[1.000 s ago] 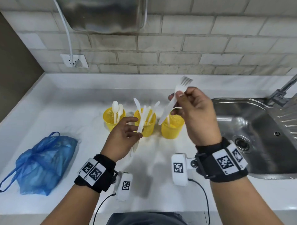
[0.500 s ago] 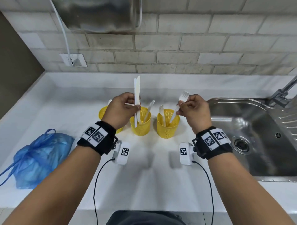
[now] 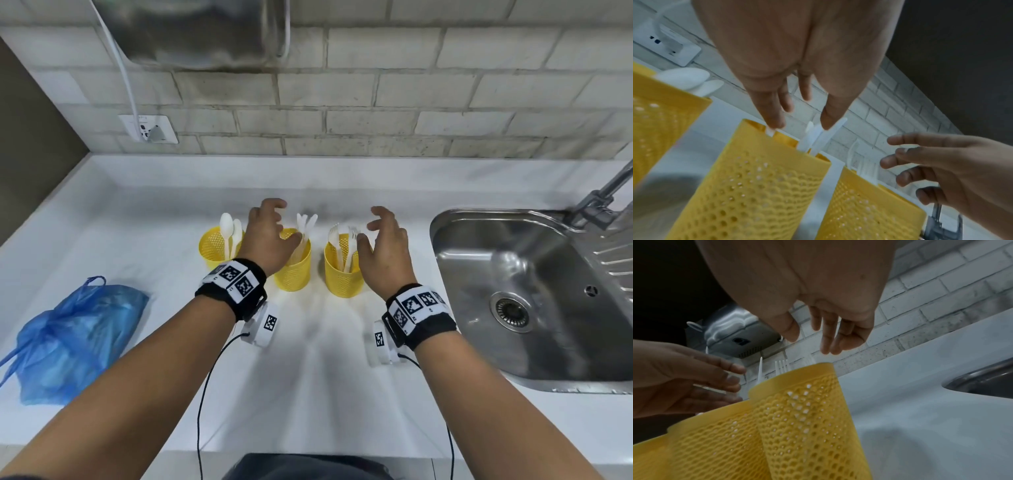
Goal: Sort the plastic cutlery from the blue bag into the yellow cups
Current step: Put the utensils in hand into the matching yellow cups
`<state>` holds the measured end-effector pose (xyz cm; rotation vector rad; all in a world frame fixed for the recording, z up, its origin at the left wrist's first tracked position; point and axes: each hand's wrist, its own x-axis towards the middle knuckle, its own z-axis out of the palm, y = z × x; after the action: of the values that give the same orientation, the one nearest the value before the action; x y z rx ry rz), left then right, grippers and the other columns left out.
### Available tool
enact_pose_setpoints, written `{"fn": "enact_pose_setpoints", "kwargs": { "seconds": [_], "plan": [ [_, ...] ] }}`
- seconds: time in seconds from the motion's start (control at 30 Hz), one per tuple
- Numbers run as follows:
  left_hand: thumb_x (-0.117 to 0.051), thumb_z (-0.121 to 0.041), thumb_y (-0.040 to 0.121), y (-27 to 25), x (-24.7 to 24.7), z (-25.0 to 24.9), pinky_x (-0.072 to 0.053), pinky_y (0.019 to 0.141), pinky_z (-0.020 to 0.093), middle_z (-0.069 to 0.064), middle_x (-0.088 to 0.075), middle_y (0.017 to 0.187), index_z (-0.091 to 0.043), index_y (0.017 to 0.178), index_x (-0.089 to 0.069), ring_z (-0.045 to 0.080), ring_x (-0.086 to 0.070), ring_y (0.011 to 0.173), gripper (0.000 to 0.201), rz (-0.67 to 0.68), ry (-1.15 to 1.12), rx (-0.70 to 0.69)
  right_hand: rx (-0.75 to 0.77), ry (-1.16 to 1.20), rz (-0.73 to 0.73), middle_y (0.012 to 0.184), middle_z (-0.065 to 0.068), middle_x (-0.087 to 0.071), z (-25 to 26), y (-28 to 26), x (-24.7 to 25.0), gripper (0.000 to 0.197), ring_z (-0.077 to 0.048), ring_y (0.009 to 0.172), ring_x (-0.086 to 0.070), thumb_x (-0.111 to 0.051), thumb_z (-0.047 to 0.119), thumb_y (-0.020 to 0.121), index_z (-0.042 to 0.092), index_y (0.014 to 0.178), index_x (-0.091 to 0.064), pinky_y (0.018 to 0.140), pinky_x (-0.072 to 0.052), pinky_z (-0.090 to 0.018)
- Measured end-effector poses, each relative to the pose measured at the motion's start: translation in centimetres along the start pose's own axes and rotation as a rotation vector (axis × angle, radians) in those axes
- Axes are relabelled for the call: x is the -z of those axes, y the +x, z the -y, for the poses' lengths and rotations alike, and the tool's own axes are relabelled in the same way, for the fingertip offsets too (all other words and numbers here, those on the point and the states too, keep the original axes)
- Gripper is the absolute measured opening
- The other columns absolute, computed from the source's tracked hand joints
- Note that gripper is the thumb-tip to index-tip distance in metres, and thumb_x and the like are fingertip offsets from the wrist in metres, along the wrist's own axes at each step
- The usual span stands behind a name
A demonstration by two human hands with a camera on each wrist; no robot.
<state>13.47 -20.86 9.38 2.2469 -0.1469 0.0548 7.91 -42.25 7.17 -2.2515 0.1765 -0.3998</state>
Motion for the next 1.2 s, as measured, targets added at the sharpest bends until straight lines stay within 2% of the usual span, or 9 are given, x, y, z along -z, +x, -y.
{"fn": "enact_pose_setpoints", "kwargs": {
  "seconds": [0.1, 0.2, 0.33, 0.43, 0.5, 0.6, 0.77, 1.13, 1.2],
  "plan": [
    [-0.078, -0.015, 0.085, -0.9, 0.3, 0.0, -0.045, 0.086, 0.019, 0.005, -0.044, 0.125, -0.019, 0.135, -0.05, 0.014, -0.058, 0.095, 0.058, -0.153, -0.061, -0.034, 0.048, 0.025, -0.106, 0.121, -0.005, -0.049, 0.0, -1.0, 0.5, 0.053, -0.018, 0.107, -0.042, -0.058, 0.014, 0.095, 0.014, 0.145, -0.041, 0.098, -0.036, -0.033],
    [-0.077, -0.015, 0.085, -2.3, 0.8, 0.7, -0.045, 0.081, 0.015, 0.003, -0.05, 0.117, -0.019, 0.122, -0.059, 0.013, -0.059, 0.089, 0.042, -0.16, -0.018, -0.09, 0.114, -0.042, -0.09, 0.118, -0.003, -0.041, -0.4, -2.7, 0.9, 0.044, -0.026, 0.108, -0.046, -0.059, 0.013, 0.087, 0.016, 0.13, -0.054, 0.098, -0.043, -0.042],
    [-0.078, -0.021, 0.081, -4.3, 0.7, 2.4, -0.045, 0.09, 0.031, -0.001, -0.058, 0.109, -0.022, 0.109, -0.067, 0.019, -0.056, 0.096, 0.03, 0.005, 0.17, -0.195, 0.136, -0.189, 0.089, 0.116, -0.003, -0.037, -1.2, -4.8, 0.3, 0.036, -0.029, 0.11, -0.043, -0.065, 0.016, 0.08, 0.021, 0.116, -0.065, 0.094, -0.046, -0.04],
    [-0.075, -0.027, 0.079, -4.9, 0.4, 3.2, -0.047, 0.092, 0.041, -0.001, -0.066, 0.107, -0.022, 0.109, -0.071, 0.027, -0.055, 0.098, 0.031, 0.048, 0.323, -0.258, 0.156, -0.239, 0.116, 0.117, -0.006, -0.041, -1.8, -5.3, -0.5, 0.03, -0.03, 0.107, -0.047, -0.07, 0.012, 0.084, 0.019, 0.113, -0.069, 0.091, -0.049, -0.041],
    [-0.077, -0.02, 0.08, -5.1, 0.2, 3.4, -0.049, 0.089, 0.044, -0.002, -0.07, 0.103, -0.021, 0.106, -0.073, 0.029, -0.057, 0.096, 0.026, 0.037, 0.361, -0.292, 0.172, -0.246, 0.103, 0.115, -0.008, -0.044, -2.0, -5.1, -1.0, 0.024, -0.031, 0.103, -0.052, -0.069, 0.007, 0.087, 0.015, 0.109, -0.072, 0.089, -0.052, -0.044],
    [-0.076, -0.009, 0.082, -5.1, 0.1, 3.6, -0.049, 0.084, 0.041, -0.001, -0.073, 0.095, -0.02, 0.101, -0.077, 0.031, -0.058, 0.092, 0.022, -0.004, 0.366, -0.33, 0.175, -0.234, 0.07, 0.112, -0.009, -0.047, -2.1, -4.7, -1.4, 0.018, -0.033, 0.1, -0.056, -0.068, 0.003, 0.089, 0.013, 0.104, -0.073, 0.086, -0.054, -0.044],
    [-0.075, -0.006, 0.086, -5.1, -0.2, 3.9, -0.039, 0.083, 0.03, -0.001, -0.073, 0.091, -0.021, 0.101, -0.079, 0.029, -0.058, 0.091, 0.021, -0.027, 0.328, -0.325, 0.182, -0.215, 0.047, 0.109, -0.011, -0.049, -1.9, -4.1, -1.8, 0.014, -0.034, 0.097, -0.057, -0.069, 0.001, 0.089, 0.011, 0.099, -0.073, 0.082, -0.053, -0.042],
    [-0.073, -0.008, 0.089, -4.6, -0.3, 3.3, -0.038, 0.084, 0.026, 0.001, -0.074, 0.096, -0.021, 0.104, -0.079, 0.027, -0.058, 0.095, 0.021, 0.002, 0.291, -0.257, 0.179, -0.221, 0.041, 0.108, -0.011, -0.048, -1.7, -3.2, -2.3, 0.014, -0.034, 0.094, -0.055, -0.067, 0.001, 0.09, 0.012, 0.098, -0.072, 0.078, -0.053, -0.041],
    [-0.072, -0.005, 0.088, -4.6, -0.3, 3.2, -0.042, 0.086, 0.028, 0.002, -0.074, 0.098, -0.02, 0.105, -0.079, 0.028, -0.06, 0.096, 0.023, 0.014, 0.297, -0.251, 0.179, -0.228, 0.045, 0.108, -0.011, -0.048, -1.7, -3.2, -2.3, 0.017, -0.034, 0.094, -0.055, -0.067, 0.001, 0.089, 0.013, 0.101, -0.072, 0.078, -0.054, -0.042]
  ]
}}
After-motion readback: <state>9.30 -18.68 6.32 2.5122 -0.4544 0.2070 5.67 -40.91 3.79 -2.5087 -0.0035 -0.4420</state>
